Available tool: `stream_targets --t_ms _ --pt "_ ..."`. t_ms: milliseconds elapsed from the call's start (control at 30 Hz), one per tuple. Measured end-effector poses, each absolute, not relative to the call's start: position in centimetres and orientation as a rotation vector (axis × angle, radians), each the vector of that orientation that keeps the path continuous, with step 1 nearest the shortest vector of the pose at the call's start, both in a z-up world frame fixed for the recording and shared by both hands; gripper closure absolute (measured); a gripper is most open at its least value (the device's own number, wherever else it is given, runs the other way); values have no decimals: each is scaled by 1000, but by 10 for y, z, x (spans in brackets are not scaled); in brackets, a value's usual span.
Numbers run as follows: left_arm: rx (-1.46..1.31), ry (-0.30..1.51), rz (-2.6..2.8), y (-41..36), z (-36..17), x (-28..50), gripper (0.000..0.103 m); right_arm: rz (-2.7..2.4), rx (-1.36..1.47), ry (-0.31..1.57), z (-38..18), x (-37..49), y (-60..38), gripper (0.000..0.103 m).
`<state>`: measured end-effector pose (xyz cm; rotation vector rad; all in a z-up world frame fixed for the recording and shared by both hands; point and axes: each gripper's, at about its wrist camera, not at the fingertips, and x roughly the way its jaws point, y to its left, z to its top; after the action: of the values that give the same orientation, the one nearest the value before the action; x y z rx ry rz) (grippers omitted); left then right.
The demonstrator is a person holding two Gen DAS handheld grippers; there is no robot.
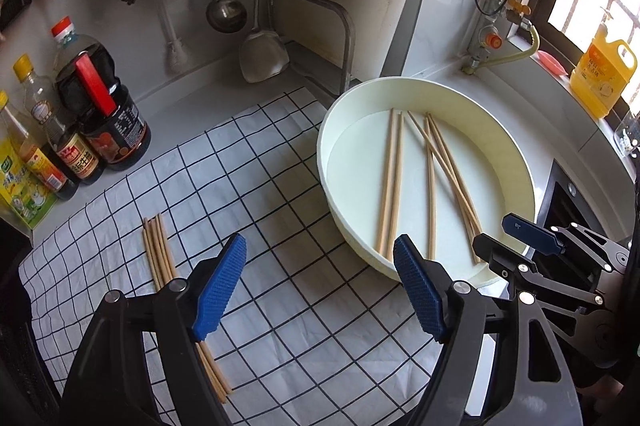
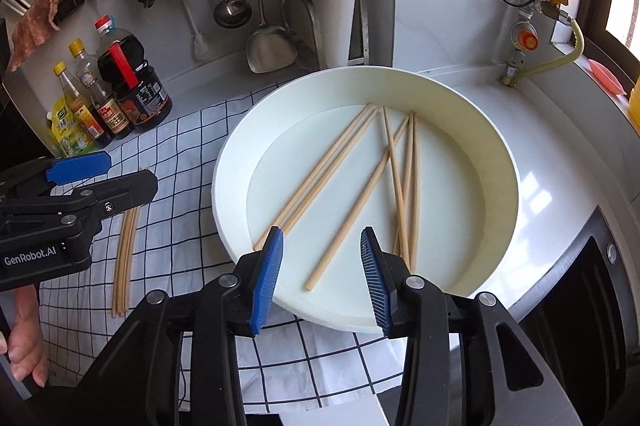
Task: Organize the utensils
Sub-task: 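Withdraw the right tool from the basin back toward the chopstick row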
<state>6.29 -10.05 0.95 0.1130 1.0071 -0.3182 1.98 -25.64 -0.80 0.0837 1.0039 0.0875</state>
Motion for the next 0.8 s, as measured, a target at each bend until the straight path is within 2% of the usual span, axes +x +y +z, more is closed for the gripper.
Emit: stream_targets --t_ms 800 --pt "-30 1026 -83 25 0 33 25 297 -23 1062 -17 20 -141 58"
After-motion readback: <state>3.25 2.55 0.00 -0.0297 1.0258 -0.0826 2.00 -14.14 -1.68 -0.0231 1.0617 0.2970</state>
